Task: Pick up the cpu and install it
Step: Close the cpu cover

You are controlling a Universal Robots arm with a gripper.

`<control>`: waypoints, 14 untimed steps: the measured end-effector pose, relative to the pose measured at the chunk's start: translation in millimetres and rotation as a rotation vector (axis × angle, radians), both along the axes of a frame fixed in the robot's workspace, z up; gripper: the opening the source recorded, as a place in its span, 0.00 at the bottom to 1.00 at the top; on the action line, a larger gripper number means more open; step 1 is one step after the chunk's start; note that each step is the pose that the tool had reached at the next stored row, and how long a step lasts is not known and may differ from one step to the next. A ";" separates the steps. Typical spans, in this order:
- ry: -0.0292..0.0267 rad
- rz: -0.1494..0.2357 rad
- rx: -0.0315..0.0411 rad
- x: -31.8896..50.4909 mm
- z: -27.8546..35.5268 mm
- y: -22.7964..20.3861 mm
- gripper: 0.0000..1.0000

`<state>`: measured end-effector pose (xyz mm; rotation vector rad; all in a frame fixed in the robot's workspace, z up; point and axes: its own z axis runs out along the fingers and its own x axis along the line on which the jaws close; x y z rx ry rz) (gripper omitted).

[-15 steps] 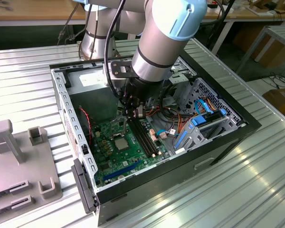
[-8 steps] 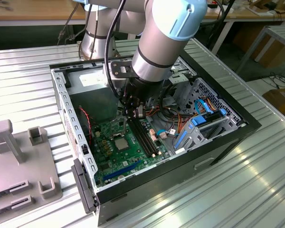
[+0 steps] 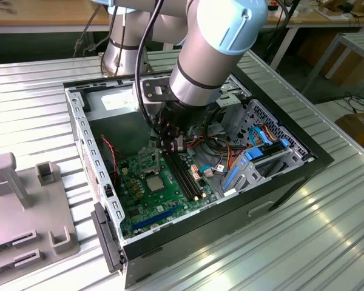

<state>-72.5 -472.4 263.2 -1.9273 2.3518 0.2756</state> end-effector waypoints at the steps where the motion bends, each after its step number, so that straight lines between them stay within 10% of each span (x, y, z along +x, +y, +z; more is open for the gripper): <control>1: 0.0000 0.000 0.0001 0.0 0.0 -0.6 0.11; 14: 0.0001 -0.003 0.0139 12.6 -11.0 4.7 0.11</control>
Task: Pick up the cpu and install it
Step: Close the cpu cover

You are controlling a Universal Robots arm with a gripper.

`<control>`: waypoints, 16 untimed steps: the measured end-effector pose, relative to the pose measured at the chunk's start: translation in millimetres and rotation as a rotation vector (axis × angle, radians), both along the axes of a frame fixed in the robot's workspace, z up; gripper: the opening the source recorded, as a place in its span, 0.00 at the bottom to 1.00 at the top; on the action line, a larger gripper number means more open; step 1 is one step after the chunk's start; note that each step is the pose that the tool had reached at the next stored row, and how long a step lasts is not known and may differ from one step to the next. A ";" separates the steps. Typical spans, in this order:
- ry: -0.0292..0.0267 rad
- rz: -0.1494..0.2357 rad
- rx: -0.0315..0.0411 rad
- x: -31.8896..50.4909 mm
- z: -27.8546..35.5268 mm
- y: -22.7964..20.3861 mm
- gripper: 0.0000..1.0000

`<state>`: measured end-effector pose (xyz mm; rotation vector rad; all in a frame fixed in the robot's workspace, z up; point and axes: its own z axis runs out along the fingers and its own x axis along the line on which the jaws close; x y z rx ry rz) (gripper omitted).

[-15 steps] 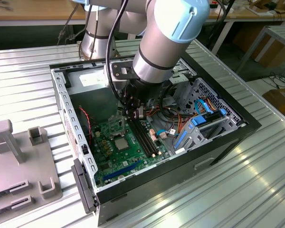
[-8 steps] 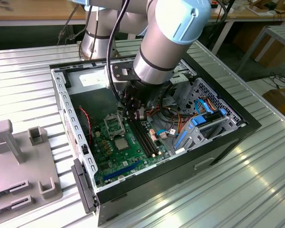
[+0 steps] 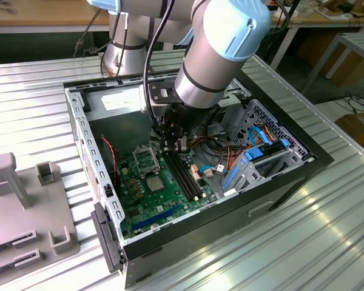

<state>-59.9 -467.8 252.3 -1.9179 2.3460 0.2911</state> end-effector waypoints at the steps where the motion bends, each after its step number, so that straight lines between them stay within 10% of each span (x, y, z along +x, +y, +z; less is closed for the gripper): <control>1: 0.0000 -0.004 0.0002 0.3 -1.4 0.3 0.11; 16: -0.0001 -0.070 0.0008 0.6 -15.2 7.6 0.11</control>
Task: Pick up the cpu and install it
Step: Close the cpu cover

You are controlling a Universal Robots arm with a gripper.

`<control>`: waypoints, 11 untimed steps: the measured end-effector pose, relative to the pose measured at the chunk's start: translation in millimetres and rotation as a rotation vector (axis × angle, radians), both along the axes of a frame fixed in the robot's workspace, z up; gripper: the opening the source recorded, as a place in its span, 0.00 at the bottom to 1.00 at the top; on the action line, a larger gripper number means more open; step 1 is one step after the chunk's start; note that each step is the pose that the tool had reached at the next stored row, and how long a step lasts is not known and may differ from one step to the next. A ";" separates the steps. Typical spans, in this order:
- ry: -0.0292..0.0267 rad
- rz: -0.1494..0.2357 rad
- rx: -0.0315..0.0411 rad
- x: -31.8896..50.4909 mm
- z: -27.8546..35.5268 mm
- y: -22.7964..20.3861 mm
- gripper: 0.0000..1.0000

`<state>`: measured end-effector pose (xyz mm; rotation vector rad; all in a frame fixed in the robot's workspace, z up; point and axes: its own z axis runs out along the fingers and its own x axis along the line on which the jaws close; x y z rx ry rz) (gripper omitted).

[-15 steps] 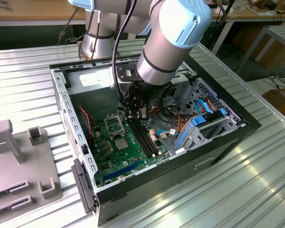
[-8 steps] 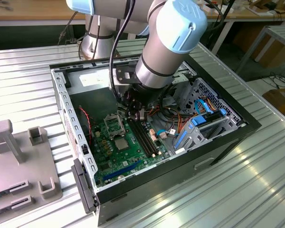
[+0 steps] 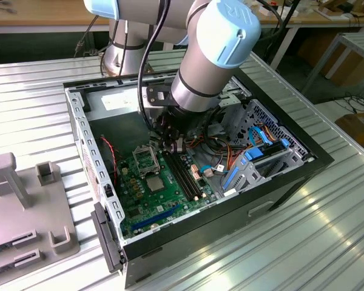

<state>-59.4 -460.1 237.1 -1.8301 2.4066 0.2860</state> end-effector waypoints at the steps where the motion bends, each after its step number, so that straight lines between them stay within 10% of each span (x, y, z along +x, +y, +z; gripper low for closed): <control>1: 0.0000 -0.015 0.0001 0.0 -1.2 0.0 0.11; 11: 0.0000 -0.053 0.0026 0.1 -12.6 12.7 0.11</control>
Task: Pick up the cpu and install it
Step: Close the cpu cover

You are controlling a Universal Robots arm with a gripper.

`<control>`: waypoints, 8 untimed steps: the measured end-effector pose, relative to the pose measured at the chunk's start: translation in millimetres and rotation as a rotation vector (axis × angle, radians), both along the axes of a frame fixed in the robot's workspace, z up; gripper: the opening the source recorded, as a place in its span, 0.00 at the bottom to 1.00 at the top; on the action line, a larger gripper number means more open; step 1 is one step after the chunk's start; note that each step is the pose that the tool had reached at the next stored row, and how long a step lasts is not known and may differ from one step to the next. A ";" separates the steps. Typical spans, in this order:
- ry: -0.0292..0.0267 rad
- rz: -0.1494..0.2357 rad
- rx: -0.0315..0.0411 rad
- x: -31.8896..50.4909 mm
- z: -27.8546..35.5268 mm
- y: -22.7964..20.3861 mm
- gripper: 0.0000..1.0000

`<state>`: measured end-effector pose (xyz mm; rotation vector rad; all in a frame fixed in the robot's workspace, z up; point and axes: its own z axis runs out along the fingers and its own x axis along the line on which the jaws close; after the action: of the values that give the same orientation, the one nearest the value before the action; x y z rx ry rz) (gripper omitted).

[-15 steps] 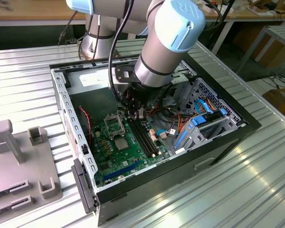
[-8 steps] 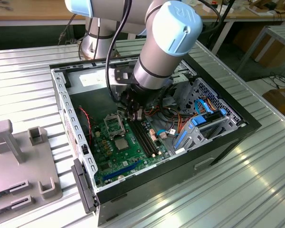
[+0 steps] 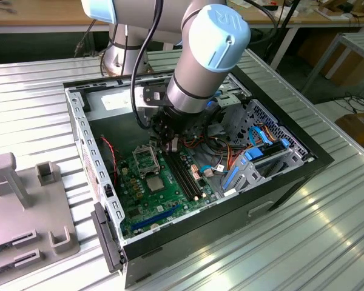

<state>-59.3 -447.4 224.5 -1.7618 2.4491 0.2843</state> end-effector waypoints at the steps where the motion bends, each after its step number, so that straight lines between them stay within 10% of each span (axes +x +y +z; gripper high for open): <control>1: 0.0000 -0.001 0.0005 0.0 -1.1 0.8 0.11; 5: 0.0002 -0.020 0.0033 -0.1 -3.8 1.5 0.11; 8: 0.0003 -0.025 0.0191 -1.7 -6.1 1.6 0.11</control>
<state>-61.0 -445.8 218.4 -1.7219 2.4587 0.3046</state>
